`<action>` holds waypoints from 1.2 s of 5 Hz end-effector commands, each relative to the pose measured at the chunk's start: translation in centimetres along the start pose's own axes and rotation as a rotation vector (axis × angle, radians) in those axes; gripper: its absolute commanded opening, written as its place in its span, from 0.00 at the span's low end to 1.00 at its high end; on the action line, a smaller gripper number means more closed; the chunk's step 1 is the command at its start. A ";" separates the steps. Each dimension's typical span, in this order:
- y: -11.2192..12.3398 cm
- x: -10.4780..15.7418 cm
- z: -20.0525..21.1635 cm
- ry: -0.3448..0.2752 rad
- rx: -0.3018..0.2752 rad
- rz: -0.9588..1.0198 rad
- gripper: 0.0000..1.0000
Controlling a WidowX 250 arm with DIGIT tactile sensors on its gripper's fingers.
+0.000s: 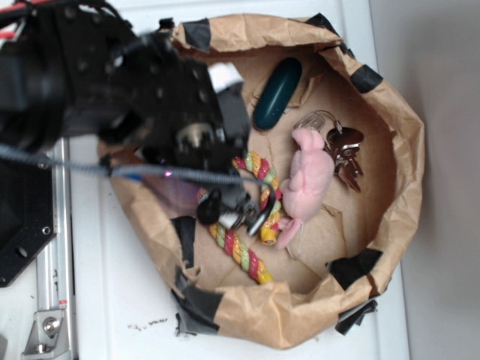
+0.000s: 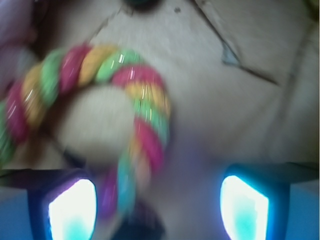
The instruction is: Grab the multicolored rope.
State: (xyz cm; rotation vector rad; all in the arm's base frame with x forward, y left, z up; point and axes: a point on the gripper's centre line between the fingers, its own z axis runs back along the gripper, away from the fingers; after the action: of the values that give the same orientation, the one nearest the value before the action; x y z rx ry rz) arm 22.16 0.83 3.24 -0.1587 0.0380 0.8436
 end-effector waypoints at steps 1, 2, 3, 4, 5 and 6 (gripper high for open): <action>-0.8 2.5 -1.7 -0.021 -0.056 -0.017 1.00; -1.2 2.6 -2.1 -0.005 -0.028 -0.001 1.00; -1.6 2.6 -2.9 -0.004 0.016 -0.029 1.00; -1.8 2.0 -3.7 -0.032 0.060 -0.092 0.00; -2.3 1.8 -4.0 -0.032 0.099 -0.180 0.00; -2.3 2.1 -4.3 -0.007 0.092 -0.212 0.00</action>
State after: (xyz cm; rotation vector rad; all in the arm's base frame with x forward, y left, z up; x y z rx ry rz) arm 26.01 -0.20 0.75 -0.0781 0.0254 0.6445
